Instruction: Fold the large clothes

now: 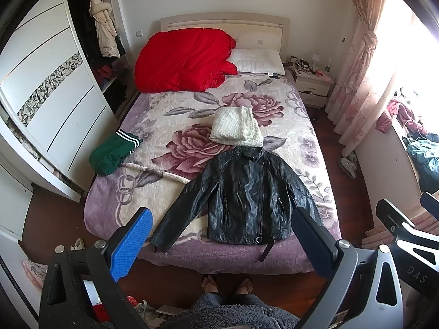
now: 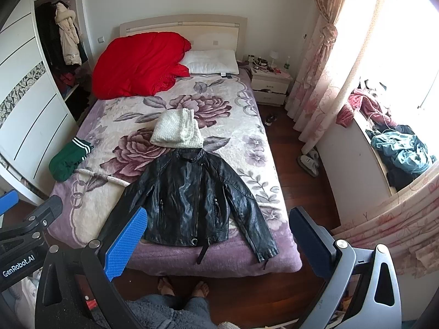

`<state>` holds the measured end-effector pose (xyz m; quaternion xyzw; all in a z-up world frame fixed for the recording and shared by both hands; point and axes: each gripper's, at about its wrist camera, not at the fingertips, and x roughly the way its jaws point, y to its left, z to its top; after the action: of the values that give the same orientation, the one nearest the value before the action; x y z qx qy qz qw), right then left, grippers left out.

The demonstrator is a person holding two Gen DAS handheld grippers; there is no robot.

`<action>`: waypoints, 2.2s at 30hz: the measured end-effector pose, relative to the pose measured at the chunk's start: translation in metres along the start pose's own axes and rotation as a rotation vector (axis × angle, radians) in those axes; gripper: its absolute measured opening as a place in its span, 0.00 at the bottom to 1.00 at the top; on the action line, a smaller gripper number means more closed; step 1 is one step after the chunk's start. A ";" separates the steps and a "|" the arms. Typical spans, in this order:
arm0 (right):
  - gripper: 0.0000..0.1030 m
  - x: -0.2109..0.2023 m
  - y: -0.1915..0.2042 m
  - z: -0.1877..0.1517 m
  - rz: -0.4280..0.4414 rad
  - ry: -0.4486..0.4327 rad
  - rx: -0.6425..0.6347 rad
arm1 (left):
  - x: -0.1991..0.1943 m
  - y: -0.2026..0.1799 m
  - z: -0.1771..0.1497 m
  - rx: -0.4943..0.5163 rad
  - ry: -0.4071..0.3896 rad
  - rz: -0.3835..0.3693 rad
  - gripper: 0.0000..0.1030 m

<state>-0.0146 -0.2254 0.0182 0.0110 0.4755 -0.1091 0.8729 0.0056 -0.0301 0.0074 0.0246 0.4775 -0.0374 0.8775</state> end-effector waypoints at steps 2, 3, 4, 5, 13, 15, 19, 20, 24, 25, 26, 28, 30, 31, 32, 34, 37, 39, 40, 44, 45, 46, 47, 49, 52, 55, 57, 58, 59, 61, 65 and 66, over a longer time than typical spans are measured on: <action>1.00 -0.001 -0.001 0.002 -0.001 -0.001 0.000 | 0.000 0.000 0.003 -0.001 -0.002 -0.001 1.00; 1.00 -0.001 -0.002 0.003 -0.001 -0.002 0.000 | 0.000 0.001 0.003 -0.001 -0.001 0.000 1.00; 1.00 -0.001 -0.001 0.005 -0.001 -0.002 -0.001 | 0.000 0.001 0.003 -0.001 -0.002 -0.001 1.00; 1.00 -0.002 -0.001 0.005 -0.002 -0.003 0.000 | 0.000 0.001 0.003 0.000 -0.002 -0.001 1.00; 1.00 -0.002 -0.002 0.004 -0.001 -0.005 0.000 | -0.001 0.000 0.007 -0.001 -0.006 0.001 1.00; 1.00 -0.003 -0.002 0.007 -0.001 -0.009 -0.002 | -0.002 0.000 0.012 -0.004 -0.008 0.002 1.00; 1.00 -0.008 -0.001 0.015 0.000 -0.014 -0.005 | -0.005 0.001 0.011 -0.008 -0.016 0.002 1.00; 1.00 -0.008 -0.001 0.018 0.001 -0.015 -0.006 | -0.005 0.001 0.011 -0.009 -0.017 0.002 1.00; 1.00 -0.012 0.000 0.021 0.003 -0.024 -0.010 | -0.006 0.002 0.008 -0.008 -0.022 0.001 1.00; 1.00 -0.012 0.001 0.020 0.003 -0.025 -0.011 | -0.006 0.002 0.010 -0.010 -0.024 0.002 1.00; 1.00 -0.012 0.001 0.019 0.004 -0.026 -0.011 | -0.006 0.002 0.008 -0.012 -0.026 0.002 1.00; 1.00 -0.013 0.003 0.019 0.004 -0.031 -0.013 | -0.006 0.002 0.002 -0.014 -0.031 0.003 1.00; 1.00 -0.014 0.004 0.017 0.006 -0.032 -0.013 | -0.007 0.002 0.000 -0.016 -0.035 0.004 1.00; 1.00 -0.014 0.004 0.017 0.006 -0.032 -0.013 | -0.007 0.002 -0.001 -0.016 -0.036 0.004 1.00; 1.00 -0.014 0.004 0.017 0.007 -0.034 -0.014 | -0.007 0.002 -0.001 -0.016 -0.037 0.005 1.00; 1.00 -0.014 0.004 0.020 0.010 -0.036 -0.014 | -0.007 0.002 -0.002 -0.017 -0.040 0.006 1.00; 1.00 -0.013 0.006 0.015 0.017 -0.040 -0.011 | -0.004 0.001 -0.003 -0.018 -0.047 0.013 1.00; 1.00 -0.007 0.002 0.014 0.027 -0.041 0.000 | 0.004 0.000 -0.004 -0.024 -0.069 0.034 1.00; 1.00 0.000 -0.001 0.014 0.035 -0.035 0.010 | 0.012 -0.002 -0.004 -0.026 -0.086 0.059 1.00; 1.00 0.056 -0.032 0.009 0.076 0.007 0.089 | 0.060 -0.006 -0.004 -0.039 -0.128 0.148 1.00; 1.00 0.084 -0.048 0.007 0.058 0.039 0.138 | 0.075 -0.007 -0.005 -0.037 -0.120 0.164 1.00; 1.00 0.108 -0.063 0.002 0.043 0.071 0.180 | 0.101 -0.009 -0.006 -0.037 -0.095 0.180 1.00; 1.00 0.137 -0.080 -0.004 0.032 0.109 0.230 | 0.120 -0.010 -0.009 -0.039 -0.075 0.187 1.00; 1.00 0.191 -0.116 -0.024 0.008 0.168 0.332 | 0.170 -0.014 -0.017 -0.043 -0.012 0.204 1.00; 0.76 0.287 -0.173 -0.075 -0.029 0.276 0.484 | 0.243 -0.022 -0.038 -0.017 0.085 0.243 1.00; 0.74 0.382 -0.223 -0.139 -0.032 0.402 0.617 | 0.301 -0.031 -0.060 0.025 0.165 0.274 1.00; 0.75 0.438 -0.257 -0.185 -0.039 0.451 0.703 | 0.341 -0.035 -0.078 0.045 0.211 0.279 1.00; 0.75 0.463 -0.272 -0.207 -0.047 0.478 0.741 | 0.359 -0.037 -0.087 0.050 0.233 0.283 1.00; 0.75 0.487 -0.287 -0.230 -0.054 0.504 0.785 | 0.379 -0.039 -0.098 0.052 0.256 0.280 1.00; 0.75 0.533 -0.316 -0.281 -0.056 0.553 0.907 | 0.411 -0.044 -0.114 0.062 0.300 0.292 1.00; 0.76 0.592 -0.339 -0.378 0.059 0.602 1.223 | 0.470 -0.063 -0.139 0.099 0.370 0.302 1.00; 0.76 0.603 -0.339 -0.397 0.110 0.588 1.281 | 0.481 -0.068 -0.141 0.107 0.376 0.301 1.00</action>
<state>-0.0952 -0.6163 -0.6723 0.5756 0.5324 -0.3157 0.5344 0.1422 -0.1074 -0.4734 0.1482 0.6208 0.0738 0.7663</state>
